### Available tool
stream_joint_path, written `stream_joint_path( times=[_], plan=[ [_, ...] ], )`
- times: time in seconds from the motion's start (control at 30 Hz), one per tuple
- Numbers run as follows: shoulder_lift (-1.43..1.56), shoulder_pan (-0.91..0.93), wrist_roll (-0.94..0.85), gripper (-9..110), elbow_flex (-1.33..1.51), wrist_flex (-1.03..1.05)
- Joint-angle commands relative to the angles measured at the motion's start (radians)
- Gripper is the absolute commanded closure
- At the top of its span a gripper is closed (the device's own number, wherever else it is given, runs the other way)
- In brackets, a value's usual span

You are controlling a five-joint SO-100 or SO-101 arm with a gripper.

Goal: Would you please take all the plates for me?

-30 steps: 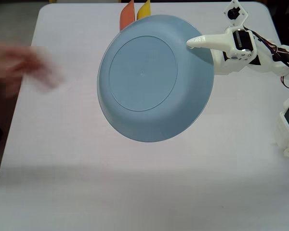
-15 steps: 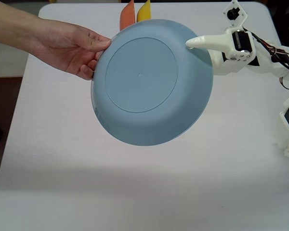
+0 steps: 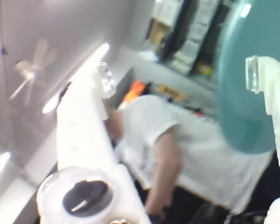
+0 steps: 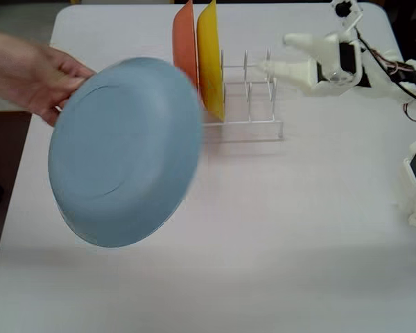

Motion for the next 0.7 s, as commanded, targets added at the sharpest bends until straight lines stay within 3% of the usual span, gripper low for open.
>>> stream_joint_path(
  times=[0.0,0.2,0.33,0.57,0.67],
  plan=[
    [0.008,0.118,0.003,75,-0.021,0.041],
    [-0.08,0.276,-0.058,101,-0.015,0.054],
    [-0.158,0.373,-0.063,102,-0.028,0.055],
    [-0.313,0.491,-0.1,73,-0.152,0.172],
    [-0.38,0.523,-0.126,69,-0.233,0.255]
  ],
)
